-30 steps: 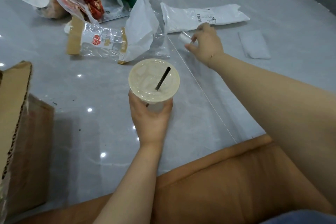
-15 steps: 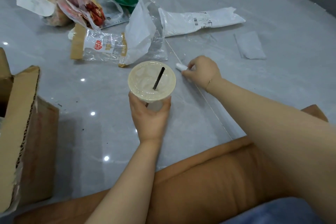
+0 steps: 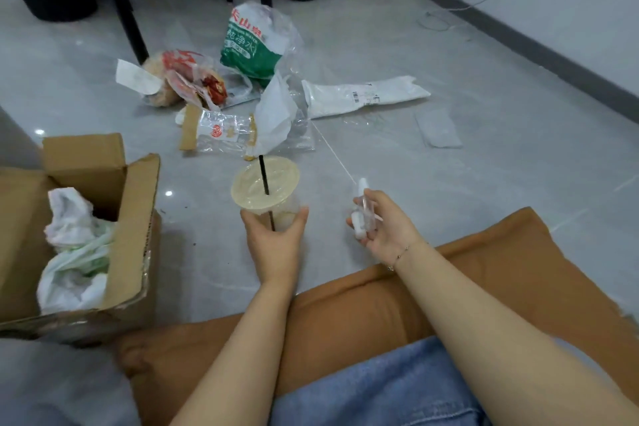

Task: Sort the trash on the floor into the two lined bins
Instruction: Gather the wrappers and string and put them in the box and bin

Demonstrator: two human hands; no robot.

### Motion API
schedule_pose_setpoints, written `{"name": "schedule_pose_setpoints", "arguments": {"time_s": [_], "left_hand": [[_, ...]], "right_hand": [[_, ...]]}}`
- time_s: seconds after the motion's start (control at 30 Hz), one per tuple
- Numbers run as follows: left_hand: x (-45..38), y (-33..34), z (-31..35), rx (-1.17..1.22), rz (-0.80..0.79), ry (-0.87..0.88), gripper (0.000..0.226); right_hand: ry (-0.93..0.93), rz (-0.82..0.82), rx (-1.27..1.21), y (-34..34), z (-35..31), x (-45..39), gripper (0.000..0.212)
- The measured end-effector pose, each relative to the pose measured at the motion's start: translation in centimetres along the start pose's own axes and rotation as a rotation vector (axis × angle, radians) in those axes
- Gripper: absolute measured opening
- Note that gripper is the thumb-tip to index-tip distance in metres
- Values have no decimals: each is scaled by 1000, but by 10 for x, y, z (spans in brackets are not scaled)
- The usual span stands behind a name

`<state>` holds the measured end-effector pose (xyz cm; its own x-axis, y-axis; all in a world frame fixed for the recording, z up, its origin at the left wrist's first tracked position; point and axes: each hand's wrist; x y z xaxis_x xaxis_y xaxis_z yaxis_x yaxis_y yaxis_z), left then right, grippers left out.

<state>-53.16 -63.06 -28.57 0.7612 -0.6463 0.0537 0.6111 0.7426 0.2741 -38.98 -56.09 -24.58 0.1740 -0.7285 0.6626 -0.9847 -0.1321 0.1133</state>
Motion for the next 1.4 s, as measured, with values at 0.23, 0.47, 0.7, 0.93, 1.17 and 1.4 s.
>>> {"name": "schedule_pose_setpoints", "arguments": {"time_s": [0.23, 0.47, 0.7, 0.93, 1.17, 1.4], "left_hand": [[37, -16, 82, 82, 34, -87, 60], [13, -65, 195, -2, -89, -35, 82], [23, -157, 269, -30, 68, 61, 81], [21, -284, 326, -88, 233, 206, 84], [18, -400, 353, -231, 405, 258, 82], [18, -459, 335, -222, 495, 236, 88]], "right_hand": [[-62, -132, -60, 23, -5, 53, 20], [-207, -251, 51, 106, -17, 136, 22], [-296, -433, 207, 197, -14, 195, 22], [-305, -636, 326, 322, 11, 242, 33], [-506, -632, 559, 422, 25, 264, 38], [-1013, -682, 1049, 494, 30, 269, 27]]}}
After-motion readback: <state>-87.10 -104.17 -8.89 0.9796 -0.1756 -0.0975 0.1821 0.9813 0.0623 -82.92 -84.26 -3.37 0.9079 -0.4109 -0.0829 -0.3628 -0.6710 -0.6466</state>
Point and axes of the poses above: each hand's wrist, its own x-axis away from the middle knuckle, its own y-axis out of the palm, z = x × y, and after that the axes turned 14 degrees about x, right-handed
